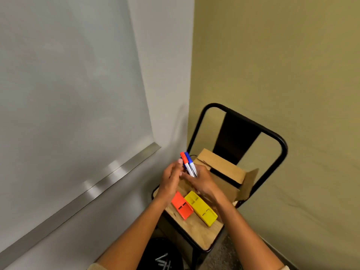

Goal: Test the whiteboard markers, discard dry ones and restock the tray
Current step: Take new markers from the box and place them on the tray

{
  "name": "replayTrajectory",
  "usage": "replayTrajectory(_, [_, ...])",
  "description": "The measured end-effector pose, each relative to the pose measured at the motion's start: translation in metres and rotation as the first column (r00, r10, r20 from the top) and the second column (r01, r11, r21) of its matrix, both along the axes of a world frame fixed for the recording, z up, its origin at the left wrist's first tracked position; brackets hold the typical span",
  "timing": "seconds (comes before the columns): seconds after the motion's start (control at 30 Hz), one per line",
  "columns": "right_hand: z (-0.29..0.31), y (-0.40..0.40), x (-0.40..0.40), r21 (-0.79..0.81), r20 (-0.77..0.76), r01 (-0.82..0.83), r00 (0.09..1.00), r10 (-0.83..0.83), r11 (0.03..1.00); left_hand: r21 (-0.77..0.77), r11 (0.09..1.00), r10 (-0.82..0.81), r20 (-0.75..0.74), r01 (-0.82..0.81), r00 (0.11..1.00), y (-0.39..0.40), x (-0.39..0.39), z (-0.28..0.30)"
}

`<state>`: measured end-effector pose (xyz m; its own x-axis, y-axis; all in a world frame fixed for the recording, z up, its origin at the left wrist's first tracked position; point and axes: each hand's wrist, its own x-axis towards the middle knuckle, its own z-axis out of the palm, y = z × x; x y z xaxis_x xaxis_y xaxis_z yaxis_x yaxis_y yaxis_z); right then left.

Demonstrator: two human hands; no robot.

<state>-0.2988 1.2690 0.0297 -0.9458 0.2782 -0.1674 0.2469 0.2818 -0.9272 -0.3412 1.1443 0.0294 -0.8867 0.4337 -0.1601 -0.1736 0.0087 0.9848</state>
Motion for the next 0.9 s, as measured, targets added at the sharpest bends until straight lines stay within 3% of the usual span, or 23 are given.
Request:
replayTrajectory(0.2, [0.002, -0.084, -0.008, 0.046, -0.011, -0.268, 0.963, 0.269, 0.962, 0.174, 0.974, 0.116, 0.181, -0.148, 0.977, -0.090, 0.007, 0.010])
replayTrajectory(0.37, [0.002, -0.167, 0.008, 0.054, 0.060, -0.397, 0.917, 0.394, 0.916, 0.217, 0.947, 0.175, 0.273, -0.237, 0.946, -0.176, 0.029, 0.011])
replayTrajectory(0.63, [0.009, -0.299, 0.059, -0.148, 0.160, -0.560, 0.800, 0.579, 0.815, 0.271, 0.866, 0.311, 0.367, -0.421, 0.877, -0.316, 0.096, 0.005])
replayTrajectory(0.9, [0.000, -0.424, 0.089, -0.454, 0.259, -0.602, 0.616, 0.744, 0.657, 0.300, 0.664, 0.525, 0.464, -0.685, 0.713, -0.459, 0.155, -0.010])
